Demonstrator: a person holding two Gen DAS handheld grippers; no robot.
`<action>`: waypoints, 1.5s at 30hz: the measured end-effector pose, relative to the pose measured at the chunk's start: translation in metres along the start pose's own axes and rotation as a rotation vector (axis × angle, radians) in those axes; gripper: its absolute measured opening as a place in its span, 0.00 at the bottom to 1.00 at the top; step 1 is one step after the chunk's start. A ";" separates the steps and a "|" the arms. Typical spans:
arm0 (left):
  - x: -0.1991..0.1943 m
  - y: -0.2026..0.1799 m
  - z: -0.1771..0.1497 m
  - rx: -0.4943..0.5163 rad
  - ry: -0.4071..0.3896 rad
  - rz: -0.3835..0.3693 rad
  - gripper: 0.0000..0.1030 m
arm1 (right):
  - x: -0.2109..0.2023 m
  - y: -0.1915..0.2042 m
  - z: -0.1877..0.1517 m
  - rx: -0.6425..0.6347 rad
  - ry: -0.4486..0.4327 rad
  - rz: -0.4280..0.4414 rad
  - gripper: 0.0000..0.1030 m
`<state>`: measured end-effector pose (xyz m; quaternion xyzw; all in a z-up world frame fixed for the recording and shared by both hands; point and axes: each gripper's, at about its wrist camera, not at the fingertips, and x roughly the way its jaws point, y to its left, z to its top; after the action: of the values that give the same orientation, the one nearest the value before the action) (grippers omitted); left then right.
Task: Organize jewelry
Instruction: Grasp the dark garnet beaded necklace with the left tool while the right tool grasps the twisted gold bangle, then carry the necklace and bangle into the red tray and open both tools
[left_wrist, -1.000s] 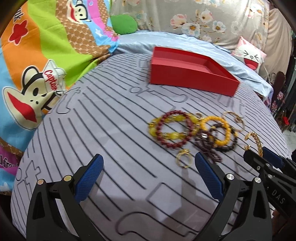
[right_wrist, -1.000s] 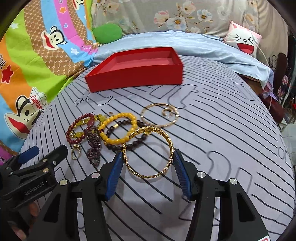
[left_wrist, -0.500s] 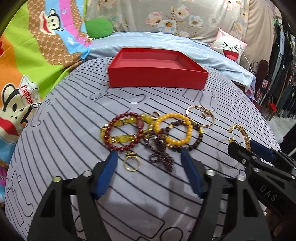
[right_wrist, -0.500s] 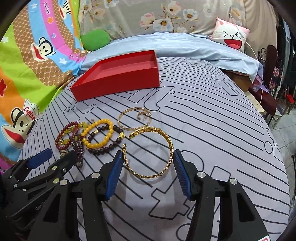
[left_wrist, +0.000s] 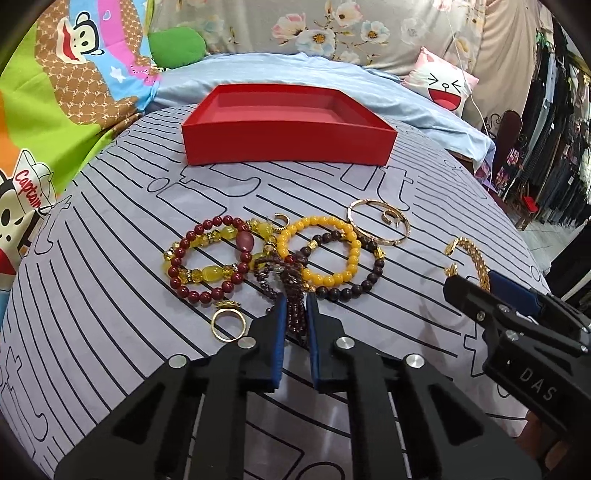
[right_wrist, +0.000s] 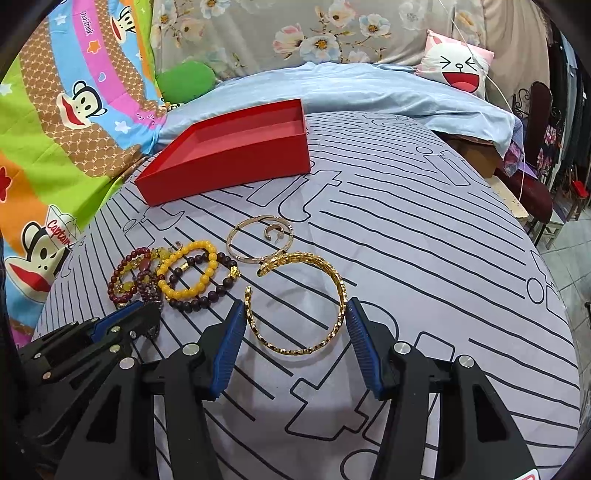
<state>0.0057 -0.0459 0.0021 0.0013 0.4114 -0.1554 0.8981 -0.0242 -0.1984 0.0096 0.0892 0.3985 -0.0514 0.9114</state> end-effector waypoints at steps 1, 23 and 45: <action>-0.002 0.001 0.000 0.000 -0.004 0.001 0.10 | -0.001 0.001 0.000 -0.003 0.000 0.003 0.52; -0.041 0.020 0.077 -0.007 -0.081 -0.006 0.05 | -0.007 0.018 0.053 -0.024 -0.024 0.046 0.52; 0.091 0.062 0.272 0.010 -0.091 0.014 0.05 | 0.134 0.050 0.266 -0.112 -0.011 0.109 0.52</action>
<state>0.2797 -0.0472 0.1069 0.0018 0.3691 -0.1509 0.9171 0.2657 -0.2068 0.0942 0.0592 0.3902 0.0201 0.9186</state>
